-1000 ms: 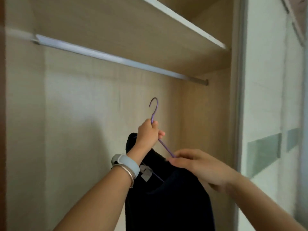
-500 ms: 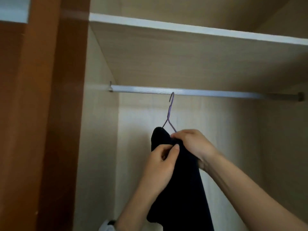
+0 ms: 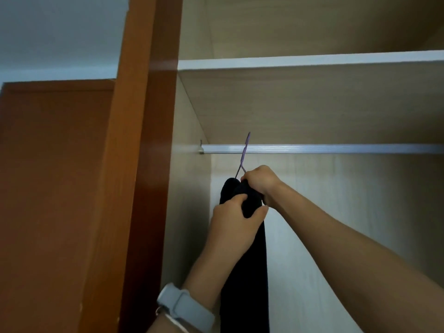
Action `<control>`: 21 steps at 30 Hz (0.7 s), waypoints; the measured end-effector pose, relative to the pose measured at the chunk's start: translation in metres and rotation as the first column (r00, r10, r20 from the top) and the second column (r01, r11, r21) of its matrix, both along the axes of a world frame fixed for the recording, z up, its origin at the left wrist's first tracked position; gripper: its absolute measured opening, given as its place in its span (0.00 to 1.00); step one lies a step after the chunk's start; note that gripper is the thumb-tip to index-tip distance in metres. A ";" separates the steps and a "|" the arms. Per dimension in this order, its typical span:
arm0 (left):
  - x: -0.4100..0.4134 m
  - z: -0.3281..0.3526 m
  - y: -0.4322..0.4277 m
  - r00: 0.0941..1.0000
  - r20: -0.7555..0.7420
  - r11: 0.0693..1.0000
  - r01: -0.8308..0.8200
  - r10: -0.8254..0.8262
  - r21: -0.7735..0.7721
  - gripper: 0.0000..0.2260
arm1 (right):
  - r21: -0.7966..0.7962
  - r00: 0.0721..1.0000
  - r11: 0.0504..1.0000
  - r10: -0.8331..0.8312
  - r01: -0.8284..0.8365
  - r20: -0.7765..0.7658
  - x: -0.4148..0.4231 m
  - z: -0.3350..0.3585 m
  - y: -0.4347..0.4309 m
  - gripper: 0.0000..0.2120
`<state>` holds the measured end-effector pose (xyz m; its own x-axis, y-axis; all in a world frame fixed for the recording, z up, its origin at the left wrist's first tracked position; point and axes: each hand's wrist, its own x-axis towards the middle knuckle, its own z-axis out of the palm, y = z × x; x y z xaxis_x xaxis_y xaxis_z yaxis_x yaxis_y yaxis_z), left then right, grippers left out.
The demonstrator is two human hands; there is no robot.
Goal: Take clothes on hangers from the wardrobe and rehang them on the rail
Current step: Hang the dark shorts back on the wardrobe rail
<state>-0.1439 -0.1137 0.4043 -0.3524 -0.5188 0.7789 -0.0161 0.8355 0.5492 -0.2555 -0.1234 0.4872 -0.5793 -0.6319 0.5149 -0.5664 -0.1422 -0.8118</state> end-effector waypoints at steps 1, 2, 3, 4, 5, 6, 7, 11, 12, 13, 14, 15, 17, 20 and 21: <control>-0.002 0.003 -0.003 0.999 0.016 0.998 -0.048 0.049 -0.044 0.14 | 0.012 1.000 1.000 -0.007 0.007 -0.012 -0.001 0.001 -0.007 0.09; -0.004 0.005 -0.007 0.996 0.033 0.994 -0.078 0.081 -0.077 0.12 | 0.024 1.000 1.000 -0.010 0.011 -0.026 -0.002 0.002 -0.013 0.08; -0.006 0.006 -0.010 0.994 0.045 0.991 -0.096 0.100 -0.094 0.11 | 0.035 0.999 0.999 -0.009 0.011 -0.040 -0.002 0.003 -0.019 0.07; -0.008 0.006 -0.014 0.992 0.054 0.989 -0.105 0.111 -0.104 0.10 | 0.047 0.999 0.999 -0.007 0.010 -0.054 -0.003 0.004 -0.024 0.05; -0.010 0.006 -0.018 0.991 0.059 0.987 -0.116 0.123 -0.111 0.09 | 0.065 0.998 0.998 -0.008 0.012 -0.068 -0.003 0.005 -0.028 0.04; -0.011 0.004 -0.021 0.988 0.065 0.984 -0.135 0.143 -0.116 0.09 | 0.088 0.996 0.996 -0.009 0.017 -0.085 -0.003 0.004 -0.033 0.05; -0.012 0.002 -0.023 0.983 0.070 0.980 -0.162 0.171 -0.119 0.11 | 0.117 0.995 0.993 -0.010 0.022 -0.103 -0.002 0.003 -0.037 0.08; -0.013 -0.010 -0.029 0.967 0.083 0.968 -0.232 0.240 -0.094 0.11 | 0.206 0.989 0.978 0.036 -0.007 -0.140 0.003 -0.006 -0.046 0.09; -0.012 -0.012 -0.030 0.963 0.081 0.964 -0.249 0.257 -0.098 0.10 | 0.214 0.990 0.976 0.060 -0.032 -0.125 0.003 -0.007 -0.046 0.05; -0.011 -0.013 -0.031 0.956 0.083 0.956 -0.272 0.281 -0.107 0.10 | 0.216 0.991 0.975 0.083 -0.059 -0.104 0.004 -0.007 -0.045 0.03; -0.009 -0.012 -0.032 0.950 0.087 0.950 -0.290 0.301 -0.113 0.11 | 0.212 0.991 0.974 0.104 -0.084 -0.082 0.004 -0.007 -0.045 0.03; -0.007 -0.010 -0.033 0.946 0.092 0.947 -0.301 0.311 -0.109 0.13 | 0.203 0.990 0.973 0.121 -0.105 -0.066 0.005 -0.007 -0.047 0.04; -0.003 -0.007 -0.033 0.940 0.089 0.943 -0.321 0.328 -0.081 0.14 | 0.172 0.989 0.977 0.138 -0.128 -0.050 0.010 -0.007 -0.049 0.03; 0.002 -0.004 -0.036 0.931 0.053 0.931 -0.356 0.360 -0.076 0.15 | 0.153 0.989 0.979 0.144 -0.136 -0.043 0.022 -0.005 -0.054 0.02; 0.003 -0.005 -0.037 0.931 0.041 0.930 -0.359 0.362 -0.073 0.15 | 0.154 0.989 0.979 0.143 -0.137 -0.032 0.025 -0.004 -0.054 0.02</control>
<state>-0.1404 -0.1507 0.3994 -0.1924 -0.5689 0.7996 -0.3506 0.8009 0.4855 -0.2300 -0.1771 0.4828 -0.4594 -0.7776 0.4293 -0.5838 -0.0999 -0.8057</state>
